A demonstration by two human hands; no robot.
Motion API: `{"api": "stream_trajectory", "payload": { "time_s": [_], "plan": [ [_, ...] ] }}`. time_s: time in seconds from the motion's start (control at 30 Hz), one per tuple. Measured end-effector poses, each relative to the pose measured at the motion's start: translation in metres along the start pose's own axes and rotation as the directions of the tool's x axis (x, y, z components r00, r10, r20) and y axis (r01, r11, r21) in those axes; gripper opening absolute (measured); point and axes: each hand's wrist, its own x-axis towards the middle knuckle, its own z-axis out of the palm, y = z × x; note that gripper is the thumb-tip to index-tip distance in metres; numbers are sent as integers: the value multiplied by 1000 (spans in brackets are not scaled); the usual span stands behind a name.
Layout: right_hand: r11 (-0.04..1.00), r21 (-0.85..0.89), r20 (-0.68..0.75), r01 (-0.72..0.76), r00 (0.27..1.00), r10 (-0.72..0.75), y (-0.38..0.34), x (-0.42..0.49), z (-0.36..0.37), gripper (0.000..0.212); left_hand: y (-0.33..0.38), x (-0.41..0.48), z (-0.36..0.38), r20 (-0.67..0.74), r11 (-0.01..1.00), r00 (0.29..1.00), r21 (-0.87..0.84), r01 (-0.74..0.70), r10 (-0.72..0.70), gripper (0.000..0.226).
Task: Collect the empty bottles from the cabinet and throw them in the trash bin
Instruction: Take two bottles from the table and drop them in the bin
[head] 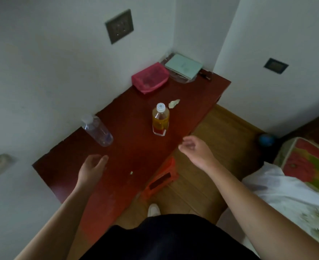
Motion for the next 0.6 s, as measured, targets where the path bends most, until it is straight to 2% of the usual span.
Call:
{"api": "stream_trajectory", "payload": {
  "time_s": [0.17, 0.3, 0.37, 0.6],
  "plan": [
    [997, -78, -53, 25, 998, -29, -46, 63, 18, 87, 17, 50, -10, -62, 998, 998, 47, 35, -32, 93],
    [991, -116, -75, 66, 994, -75, -63, 90, 34, 90, 19, 86, -7, -19, 997, 1000, -78, -24, 23, 106],
    [991, -110, -92, 77, 992, -87, -67, 99, 42, 90, 19, 99, -5, -31, 994, 999, -102, -41, 38, 101],
    [987, -78, -94, 141, 985, -148, -68, 108, 48, 66, 35, 110, 2, -95, 994, 992, -73, -86, 79, 64]
  ]
}}
